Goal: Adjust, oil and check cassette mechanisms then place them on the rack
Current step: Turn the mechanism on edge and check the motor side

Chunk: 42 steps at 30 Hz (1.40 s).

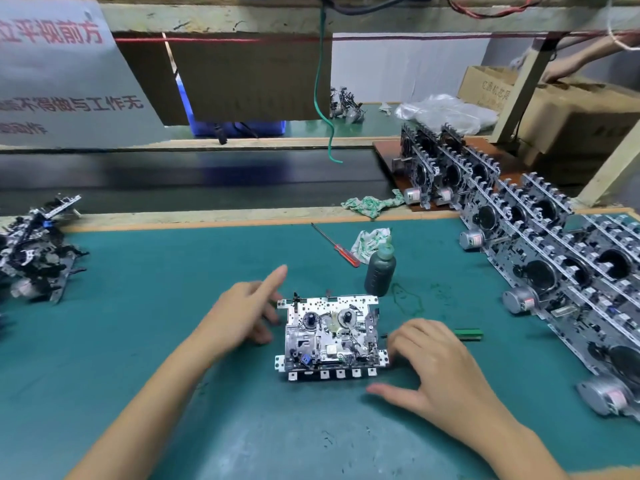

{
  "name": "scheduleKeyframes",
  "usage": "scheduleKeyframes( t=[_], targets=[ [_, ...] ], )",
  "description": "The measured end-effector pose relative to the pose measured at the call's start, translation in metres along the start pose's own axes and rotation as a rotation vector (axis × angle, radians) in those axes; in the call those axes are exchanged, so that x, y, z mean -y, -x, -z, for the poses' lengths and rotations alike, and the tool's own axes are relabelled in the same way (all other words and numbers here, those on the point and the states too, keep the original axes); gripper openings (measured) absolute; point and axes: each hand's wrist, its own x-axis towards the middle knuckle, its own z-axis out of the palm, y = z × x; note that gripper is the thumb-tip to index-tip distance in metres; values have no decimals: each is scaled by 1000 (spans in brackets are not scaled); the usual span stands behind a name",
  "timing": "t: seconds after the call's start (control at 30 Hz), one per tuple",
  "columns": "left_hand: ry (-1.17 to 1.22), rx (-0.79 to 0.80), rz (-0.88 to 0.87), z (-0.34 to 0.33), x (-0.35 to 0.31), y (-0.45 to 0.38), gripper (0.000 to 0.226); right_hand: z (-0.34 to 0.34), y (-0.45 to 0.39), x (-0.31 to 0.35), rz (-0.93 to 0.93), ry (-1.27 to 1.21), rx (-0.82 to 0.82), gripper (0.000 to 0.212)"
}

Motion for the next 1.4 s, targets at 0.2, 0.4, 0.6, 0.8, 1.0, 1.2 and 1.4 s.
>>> scheduleKeyframes(
  t=[0.2, 0.4, 0.6, 0.8, 1.0, 1.2, 1.4],
  targets=[
    [-828, -96, -343, -19, 29, 53, 85, -10, -4, 5, 16, 123, -28, 49],
    [-931, -212, -425, -34, 27, 49, 75, -10, -10, 3, 30, 112, -89, 54],
    [-921, -297, -471, -48, 27, 55, 74, -10, -5, -3, -19, 13, -161, 46],
    [-766, -411, -591, -52, 26, 56, 57, -10, -4, -5, -12, 46, -72, 47],
    [-712, -457, -615, -58, 27, 53, 56, -13, -2, -2, -25, 14, -59, 48],
    [-692, -348, -698, -45, 32, 47, 59, -14, 0, 1, 8, 84, -120, 48],
    [-677, -243, -774, -40, 36, 45, 48, -16, 0, -1, -8, 87, -144, 47]
  ],
)
